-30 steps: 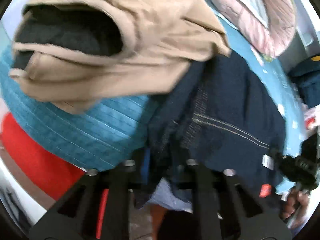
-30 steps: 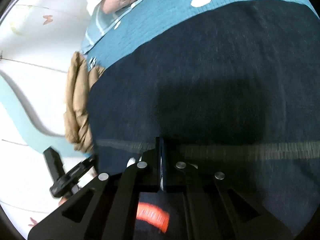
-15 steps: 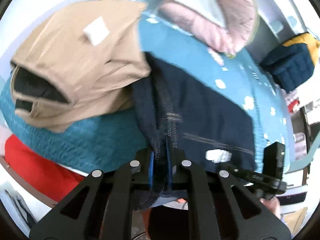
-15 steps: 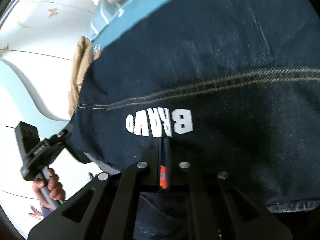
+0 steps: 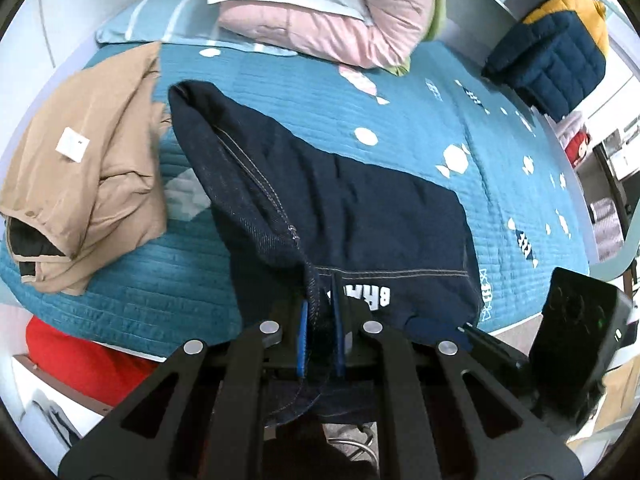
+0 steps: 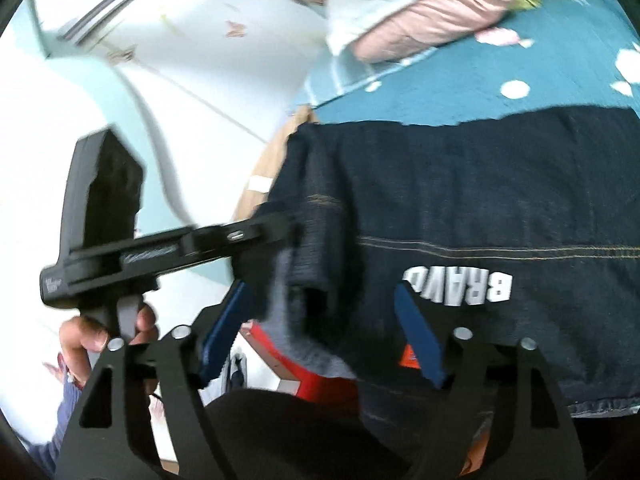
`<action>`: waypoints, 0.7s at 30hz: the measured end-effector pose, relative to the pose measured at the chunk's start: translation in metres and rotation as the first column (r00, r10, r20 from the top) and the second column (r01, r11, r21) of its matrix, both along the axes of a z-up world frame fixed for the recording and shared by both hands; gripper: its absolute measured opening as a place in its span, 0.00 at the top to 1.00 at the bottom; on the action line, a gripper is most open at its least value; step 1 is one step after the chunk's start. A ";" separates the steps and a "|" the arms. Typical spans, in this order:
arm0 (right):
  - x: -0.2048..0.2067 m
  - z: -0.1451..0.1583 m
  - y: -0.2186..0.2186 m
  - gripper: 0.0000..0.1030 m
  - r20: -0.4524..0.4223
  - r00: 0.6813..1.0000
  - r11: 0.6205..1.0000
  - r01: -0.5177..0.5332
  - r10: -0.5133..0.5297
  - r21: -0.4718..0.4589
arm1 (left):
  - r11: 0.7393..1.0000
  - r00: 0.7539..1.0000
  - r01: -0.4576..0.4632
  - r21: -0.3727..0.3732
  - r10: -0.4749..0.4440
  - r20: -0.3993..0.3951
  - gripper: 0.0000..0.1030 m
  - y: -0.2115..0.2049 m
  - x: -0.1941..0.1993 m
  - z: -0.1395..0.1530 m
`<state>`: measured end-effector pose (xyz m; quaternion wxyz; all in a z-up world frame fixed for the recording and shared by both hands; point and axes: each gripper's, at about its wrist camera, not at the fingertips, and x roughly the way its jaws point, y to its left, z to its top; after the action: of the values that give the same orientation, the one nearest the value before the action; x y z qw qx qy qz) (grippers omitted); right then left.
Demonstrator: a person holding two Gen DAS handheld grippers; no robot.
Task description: Fold large clothes
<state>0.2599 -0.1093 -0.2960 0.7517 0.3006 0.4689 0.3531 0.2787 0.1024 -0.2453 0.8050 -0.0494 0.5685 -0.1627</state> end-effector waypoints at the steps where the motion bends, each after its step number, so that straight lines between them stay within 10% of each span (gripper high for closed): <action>1: -0.002 0.002 0.005 0.22 0.014 1.000 1.000 -0.006 0.006 -0.011 | 1.000 1.000 0.003 0.006 -0.003 -0.002 0.91 -0.004 -0.001 0.001; 19: 0.003 -0.017 0.031 0.20 -0.035 0.997 0.996 0.064 -0.067 -0.068 | 0.996 0.996 0.085 0.027 -0.086 0.019 0.91 -0.053 -0.026 0.016; 21: 0.005 -0.020 0.025 0.56 -0.046 0.995 0.996 0.082 -0.084 -0.044 | 0.995 0.995 0.095 0.035 -0.096 0.027 0.90 -0.057 -0.028 0.017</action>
<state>0.2648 -0.0846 -0.3162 0.7606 0.3123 0.4810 0.3043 0.2503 0.0450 -0.2282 0.8050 -0.0063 0.5614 -0.1920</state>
